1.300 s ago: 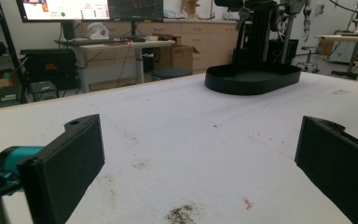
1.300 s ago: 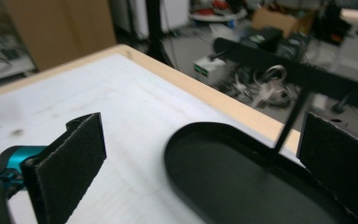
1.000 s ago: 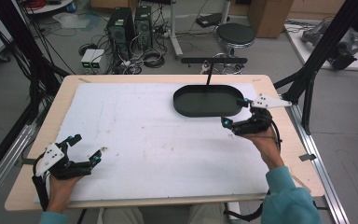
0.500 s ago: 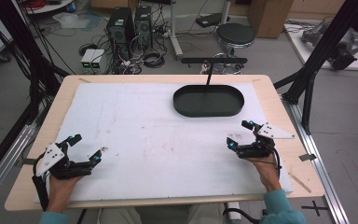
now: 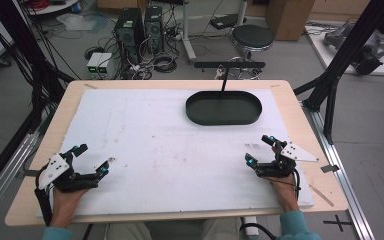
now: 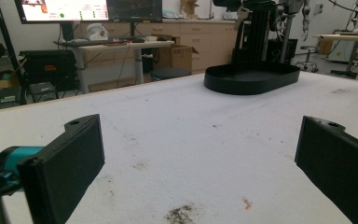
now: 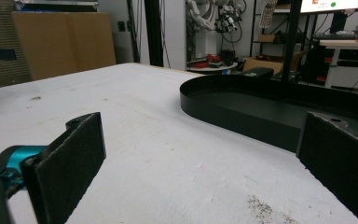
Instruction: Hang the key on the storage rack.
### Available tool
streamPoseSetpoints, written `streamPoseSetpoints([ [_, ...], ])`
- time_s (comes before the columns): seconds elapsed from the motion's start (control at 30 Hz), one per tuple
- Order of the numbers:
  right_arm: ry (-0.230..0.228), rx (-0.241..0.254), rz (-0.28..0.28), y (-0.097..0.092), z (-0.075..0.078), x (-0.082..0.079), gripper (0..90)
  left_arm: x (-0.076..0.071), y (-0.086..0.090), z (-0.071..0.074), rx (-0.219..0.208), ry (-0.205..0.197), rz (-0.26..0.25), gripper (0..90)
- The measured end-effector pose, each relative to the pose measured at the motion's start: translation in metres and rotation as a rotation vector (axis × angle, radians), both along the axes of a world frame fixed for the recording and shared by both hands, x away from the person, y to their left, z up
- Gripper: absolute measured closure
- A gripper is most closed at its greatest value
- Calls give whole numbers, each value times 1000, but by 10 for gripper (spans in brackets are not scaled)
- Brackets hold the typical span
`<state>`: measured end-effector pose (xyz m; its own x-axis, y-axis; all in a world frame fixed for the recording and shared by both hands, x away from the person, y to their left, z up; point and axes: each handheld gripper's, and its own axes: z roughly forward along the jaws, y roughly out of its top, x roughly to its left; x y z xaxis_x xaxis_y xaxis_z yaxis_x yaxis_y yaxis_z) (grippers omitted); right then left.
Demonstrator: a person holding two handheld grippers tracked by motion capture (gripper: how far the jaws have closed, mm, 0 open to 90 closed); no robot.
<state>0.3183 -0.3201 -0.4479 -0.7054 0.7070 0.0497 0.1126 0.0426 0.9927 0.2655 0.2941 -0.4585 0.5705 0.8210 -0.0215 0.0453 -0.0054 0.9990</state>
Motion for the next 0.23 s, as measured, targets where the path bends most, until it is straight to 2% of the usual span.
streamPoseSetpoints([
  [0.23, -5, -11, 1, 1, 0, -1, 4, -1, 0, 0, -1, -5, 3, 17],
])
